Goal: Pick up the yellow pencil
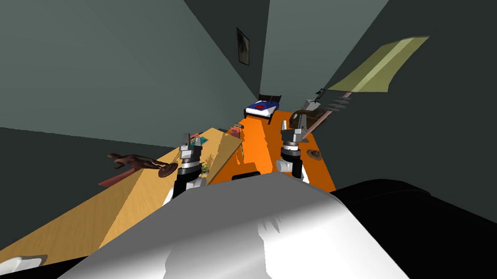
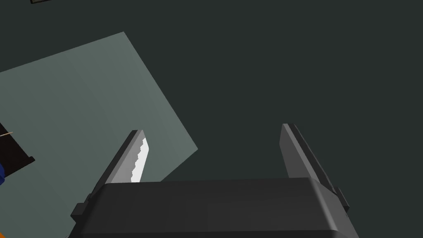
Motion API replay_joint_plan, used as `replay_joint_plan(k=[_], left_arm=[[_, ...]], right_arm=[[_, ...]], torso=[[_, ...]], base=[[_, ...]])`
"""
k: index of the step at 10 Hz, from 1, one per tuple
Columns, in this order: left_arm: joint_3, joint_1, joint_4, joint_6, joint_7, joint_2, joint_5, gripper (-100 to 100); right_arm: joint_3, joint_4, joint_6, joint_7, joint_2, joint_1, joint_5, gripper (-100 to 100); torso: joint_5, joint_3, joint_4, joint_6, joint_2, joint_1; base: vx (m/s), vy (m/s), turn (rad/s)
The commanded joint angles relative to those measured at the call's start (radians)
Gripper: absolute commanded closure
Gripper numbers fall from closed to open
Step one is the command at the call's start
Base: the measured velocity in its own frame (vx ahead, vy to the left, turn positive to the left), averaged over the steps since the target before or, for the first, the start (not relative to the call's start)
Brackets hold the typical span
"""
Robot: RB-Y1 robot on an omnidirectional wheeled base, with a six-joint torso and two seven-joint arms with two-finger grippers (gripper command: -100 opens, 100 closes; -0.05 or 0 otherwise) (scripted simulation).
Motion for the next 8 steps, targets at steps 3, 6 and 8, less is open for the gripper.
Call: replay_joint_plan(k=[3, 6, 8], left_arm=[[-0.005, -0.016, 0.034, 0.070, -0.012, 0.099, 0.076, -100], [-0.014, -0.030, 0.072, 0.140, -0.027, 0.179, 0.154, -100], [-0.020, -0.037, 0.093, 0.177, -0.034, 0.222, 0.196, -100]], right_arm=[[0.000, 0.000, 0.000, 0.000, 0.000, 0.000, 0.000, 0], [0.000, 0.000, 0.000, 0.000, 0.000, 0.000, 0.000, 0], [0.000, 0.000, 0.000, 0.000, 0.000, 0.000, 0.000, 0]], torso=[[0.000, 0.000, 0.000, 0.000, 0.000, 0.000], [0.000, 0.000, 0.000, 0.000, -0.001, 0.001], [0.000, 0.000, 0.000, 0.000, 0.000, 0.001]], base=[[-0.035, -0.022, -0.090], [-0.020, -0.016, -0.080], [-0.029, -0.015, -0.116]])
